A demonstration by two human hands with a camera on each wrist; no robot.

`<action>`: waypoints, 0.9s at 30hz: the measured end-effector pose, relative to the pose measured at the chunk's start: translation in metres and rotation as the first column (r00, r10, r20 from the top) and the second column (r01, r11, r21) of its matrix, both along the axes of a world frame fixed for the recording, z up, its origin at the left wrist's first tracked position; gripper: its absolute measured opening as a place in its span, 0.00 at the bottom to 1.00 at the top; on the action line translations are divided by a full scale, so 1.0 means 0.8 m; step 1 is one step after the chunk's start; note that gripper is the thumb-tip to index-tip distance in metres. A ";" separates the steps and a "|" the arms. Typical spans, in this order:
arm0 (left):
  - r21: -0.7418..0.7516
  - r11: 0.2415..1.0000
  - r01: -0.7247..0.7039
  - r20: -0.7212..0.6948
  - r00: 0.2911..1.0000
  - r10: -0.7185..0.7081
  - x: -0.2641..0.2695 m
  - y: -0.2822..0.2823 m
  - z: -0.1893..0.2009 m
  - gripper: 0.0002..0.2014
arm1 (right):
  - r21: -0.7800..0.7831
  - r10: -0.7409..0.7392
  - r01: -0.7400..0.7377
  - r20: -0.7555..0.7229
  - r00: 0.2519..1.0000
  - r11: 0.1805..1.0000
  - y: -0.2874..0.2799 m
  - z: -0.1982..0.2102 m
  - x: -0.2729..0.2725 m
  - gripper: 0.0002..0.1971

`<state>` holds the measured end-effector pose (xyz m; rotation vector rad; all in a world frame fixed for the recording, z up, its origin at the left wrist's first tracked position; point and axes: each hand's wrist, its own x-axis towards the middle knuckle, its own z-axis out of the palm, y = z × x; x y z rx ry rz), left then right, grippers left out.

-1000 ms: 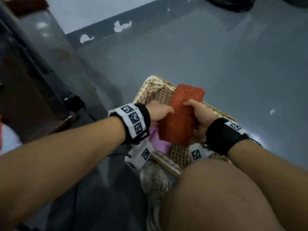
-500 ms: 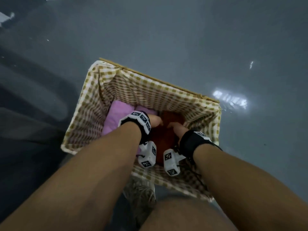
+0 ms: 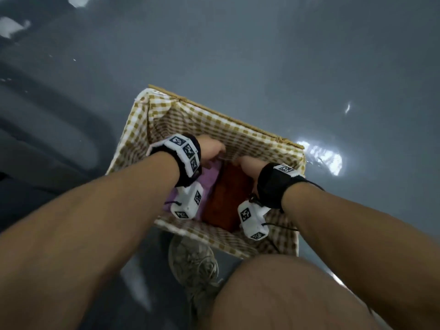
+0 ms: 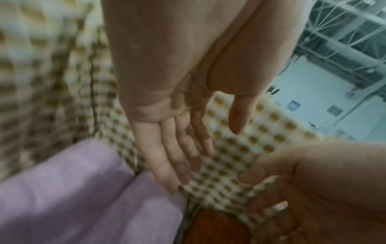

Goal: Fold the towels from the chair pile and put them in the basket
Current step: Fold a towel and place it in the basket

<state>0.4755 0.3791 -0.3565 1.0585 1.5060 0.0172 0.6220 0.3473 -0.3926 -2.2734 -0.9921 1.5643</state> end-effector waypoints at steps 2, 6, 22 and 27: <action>0.068 0.998 -0.004 0.029 1.000 0.002 -0.023 -0.001 0.040 0.11 | 0.001 0.126 -0.126 0.020 0.992 0.992 0.005 0.045 -0.020 0.15; 0.238 0.970 0.057 -0.018 0.998 -0.054 -0.103 -0.031 0.126 0.09 | 0.068 0.475 -0.471 -0.066 0.878 0.880 0.005 0.145 -0.092 0.05; 0.609 0.780 -0.145 -0.477 0.718 0.506 -0.535 -0.380 0.320 0.13 | 0.400 0.988 -0.905 -0.100 0.114 0.145 -0.166 0.358 -0.562 0.15; 0.549 0.778 -0.305 -0.555 0.563 0.612 -0.603 -0.481 0.282 0.19 | 0.445 0.998 -0.895 0.055 -0.017 -0.039 -0.238 0.347 -0.662 0.13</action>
